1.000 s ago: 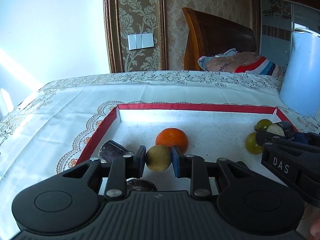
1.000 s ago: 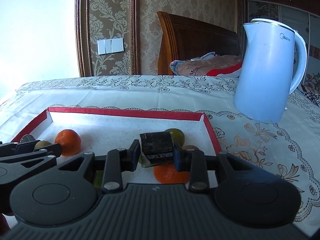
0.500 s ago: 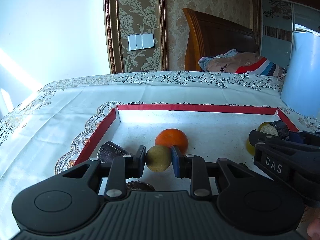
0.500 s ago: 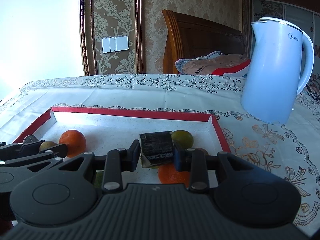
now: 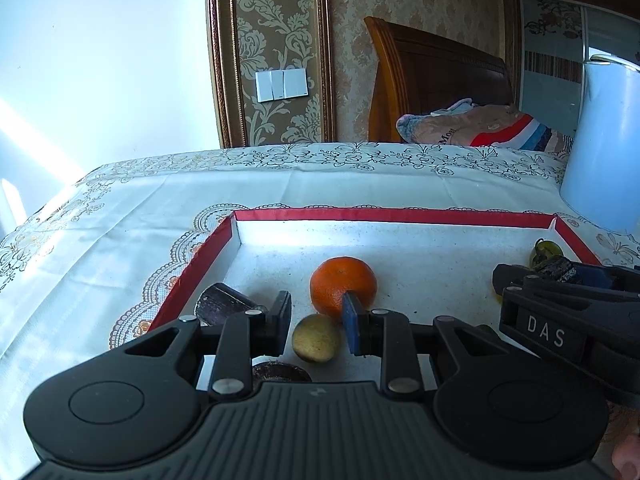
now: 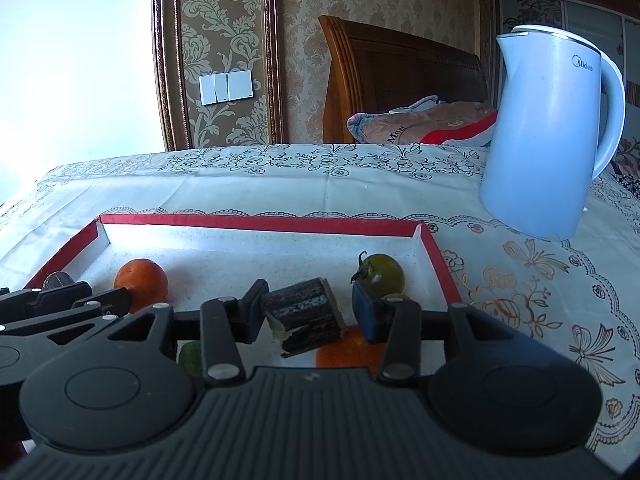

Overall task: Organize fruits
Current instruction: 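Open the left gripper releasing the brown fruit while the right releases the dark cylinder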

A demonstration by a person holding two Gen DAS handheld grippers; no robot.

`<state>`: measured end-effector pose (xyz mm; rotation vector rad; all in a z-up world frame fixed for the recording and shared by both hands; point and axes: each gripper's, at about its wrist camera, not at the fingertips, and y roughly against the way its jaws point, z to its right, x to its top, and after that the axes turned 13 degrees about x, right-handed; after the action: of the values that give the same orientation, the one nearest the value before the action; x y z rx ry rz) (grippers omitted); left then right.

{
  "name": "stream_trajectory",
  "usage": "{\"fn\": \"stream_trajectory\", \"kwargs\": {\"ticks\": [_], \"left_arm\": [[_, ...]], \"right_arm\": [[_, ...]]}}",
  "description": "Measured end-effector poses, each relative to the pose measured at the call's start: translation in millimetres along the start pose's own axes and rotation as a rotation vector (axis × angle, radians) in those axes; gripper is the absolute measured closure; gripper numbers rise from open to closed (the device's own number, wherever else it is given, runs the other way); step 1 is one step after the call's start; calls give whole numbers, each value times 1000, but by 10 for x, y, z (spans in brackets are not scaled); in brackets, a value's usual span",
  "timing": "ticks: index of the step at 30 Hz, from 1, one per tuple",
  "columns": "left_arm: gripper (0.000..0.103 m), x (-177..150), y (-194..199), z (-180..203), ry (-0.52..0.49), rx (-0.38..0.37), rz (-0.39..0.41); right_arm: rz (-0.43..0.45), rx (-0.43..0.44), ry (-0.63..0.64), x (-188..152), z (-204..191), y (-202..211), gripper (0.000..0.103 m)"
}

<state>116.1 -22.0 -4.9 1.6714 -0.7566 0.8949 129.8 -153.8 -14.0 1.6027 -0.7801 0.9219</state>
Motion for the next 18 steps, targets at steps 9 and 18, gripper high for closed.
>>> {"fn": "stream_trajectory", "kwargs": {"ticks": [9, 18], "left_arm": [[76, -11, 19, 14, -9, 1, 5], [75, -4, 12, -1, -4, 0, 1]], "right_arm": [[3, -6, -8, -8, 8, 9, 50], [7, -15, -5, -21, 9, 34, 35]]}}
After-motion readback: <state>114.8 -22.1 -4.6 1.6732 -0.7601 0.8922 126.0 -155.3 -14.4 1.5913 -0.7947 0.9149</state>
